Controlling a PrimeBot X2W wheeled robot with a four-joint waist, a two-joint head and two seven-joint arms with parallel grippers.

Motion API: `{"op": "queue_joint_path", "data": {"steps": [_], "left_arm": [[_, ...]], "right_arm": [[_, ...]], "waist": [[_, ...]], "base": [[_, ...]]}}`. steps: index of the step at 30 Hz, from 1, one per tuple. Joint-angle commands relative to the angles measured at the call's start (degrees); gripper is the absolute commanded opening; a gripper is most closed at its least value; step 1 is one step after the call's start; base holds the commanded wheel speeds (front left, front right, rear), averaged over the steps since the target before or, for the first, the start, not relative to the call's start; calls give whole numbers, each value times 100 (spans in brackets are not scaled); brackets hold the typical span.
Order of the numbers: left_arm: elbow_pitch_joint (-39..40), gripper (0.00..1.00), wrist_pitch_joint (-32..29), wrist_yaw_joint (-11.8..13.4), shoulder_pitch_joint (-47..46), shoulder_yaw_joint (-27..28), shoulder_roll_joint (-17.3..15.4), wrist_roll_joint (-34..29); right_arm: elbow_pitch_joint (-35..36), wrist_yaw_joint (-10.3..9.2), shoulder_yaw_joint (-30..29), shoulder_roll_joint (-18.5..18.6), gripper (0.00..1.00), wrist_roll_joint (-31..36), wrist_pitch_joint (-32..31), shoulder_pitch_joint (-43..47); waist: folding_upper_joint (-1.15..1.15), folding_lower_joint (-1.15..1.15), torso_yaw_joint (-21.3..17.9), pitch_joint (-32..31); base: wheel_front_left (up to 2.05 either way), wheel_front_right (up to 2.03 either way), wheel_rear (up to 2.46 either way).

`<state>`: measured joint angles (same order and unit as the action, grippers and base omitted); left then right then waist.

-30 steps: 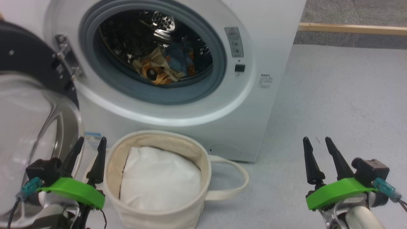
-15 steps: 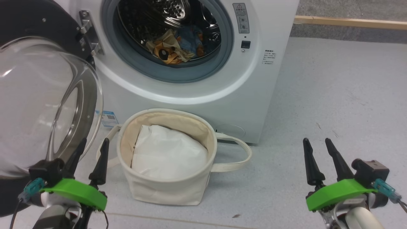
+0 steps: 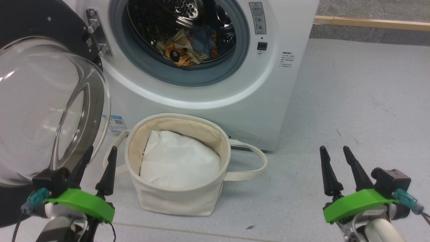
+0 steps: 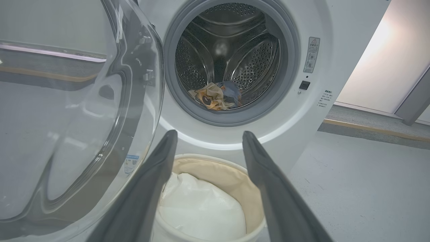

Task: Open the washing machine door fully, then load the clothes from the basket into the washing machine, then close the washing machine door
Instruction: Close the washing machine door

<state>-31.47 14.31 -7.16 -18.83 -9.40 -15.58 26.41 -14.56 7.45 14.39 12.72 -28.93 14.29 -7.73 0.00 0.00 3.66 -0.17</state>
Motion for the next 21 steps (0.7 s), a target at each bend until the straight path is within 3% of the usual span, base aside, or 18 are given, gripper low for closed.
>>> {"op": "queue_joint_path", "data": {"steps": [1,21], "left_arm": [[169,100,69,-33,-250,198,-158,-22],[85,100,69,-33,-269,161,-101,-19]], "right_arm": [[158,3,90,57,100,-36,71,-83],[140,3,117,39,100,-63,71,-84]], "waist": [[0,0,3,1],[0,0,308,-84]], "base": [[0,0,0],[0,0,0]]}}
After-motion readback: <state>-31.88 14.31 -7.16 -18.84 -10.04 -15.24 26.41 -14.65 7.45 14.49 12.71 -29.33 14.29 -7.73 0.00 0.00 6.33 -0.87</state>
